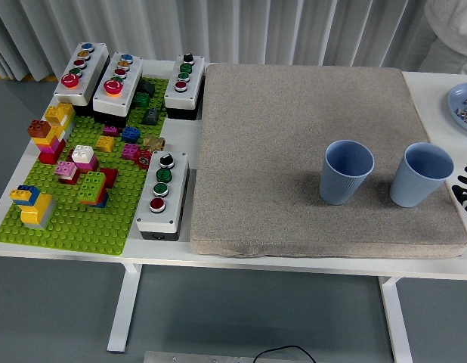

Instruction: Pick cup pour cup place

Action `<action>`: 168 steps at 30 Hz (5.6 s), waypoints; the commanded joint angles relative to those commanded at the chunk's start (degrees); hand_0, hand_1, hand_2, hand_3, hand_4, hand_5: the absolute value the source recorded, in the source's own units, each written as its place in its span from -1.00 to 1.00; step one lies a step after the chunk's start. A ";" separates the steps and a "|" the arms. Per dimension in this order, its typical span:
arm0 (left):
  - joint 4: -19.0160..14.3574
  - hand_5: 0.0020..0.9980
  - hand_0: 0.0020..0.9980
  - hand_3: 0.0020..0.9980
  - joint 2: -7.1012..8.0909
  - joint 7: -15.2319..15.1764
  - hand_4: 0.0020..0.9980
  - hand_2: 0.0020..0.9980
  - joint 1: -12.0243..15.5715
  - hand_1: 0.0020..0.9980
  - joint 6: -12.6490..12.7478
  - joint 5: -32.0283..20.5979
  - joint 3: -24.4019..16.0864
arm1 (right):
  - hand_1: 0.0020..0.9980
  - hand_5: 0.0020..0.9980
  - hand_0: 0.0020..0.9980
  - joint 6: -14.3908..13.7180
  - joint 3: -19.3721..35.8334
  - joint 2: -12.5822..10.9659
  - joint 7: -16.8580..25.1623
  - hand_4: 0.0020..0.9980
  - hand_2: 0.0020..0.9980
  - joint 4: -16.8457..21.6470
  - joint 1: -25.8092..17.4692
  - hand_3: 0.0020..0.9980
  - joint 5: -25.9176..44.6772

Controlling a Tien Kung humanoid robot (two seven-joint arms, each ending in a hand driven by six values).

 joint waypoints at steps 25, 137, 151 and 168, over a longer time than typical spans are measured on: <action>0.00 0.83 0.47 0.32 -0.03 0.25 0.00 0.65 -0.15 0.53 -0.16 -0.09 0.36 | 0.73 -0.74 0.80 6.15 1.78 0.44 -2.22 0.62 0.94 -0.84 1.31 0.99 -3.16; 0.00 0.84 0.47 0.33 -0.32 0.35 0.01 0.64 -0.13 0.53 -0.15 -0.78 1.84 | 0.55 -0.84 0.70 1.42 -3.84 4.48 -2.72 0.45 0.48 -0.30 8.16 0.55 -4.45; 0.00 0.84 0.47 0.33 -0.30 0.31 0.01 0.64 -0.22 0.53 -0.14 -0.79 1.82 | 0.53 -0.84 0.69 -2.45 -5.29 4.05 -1.49 0.45 0.46 2.57 8.46 0.55 -11.42; 0.00 0.84 0.47 0.33 -0.17 0.34 0.01 0.64 -0.29 0.53 -0.13 -0.57 1.60 | 0.53 -0.83 0.69 -7.06 -8.27 3.81 0.16 0.44 0.44 5.90 10.06 0.54 -27.43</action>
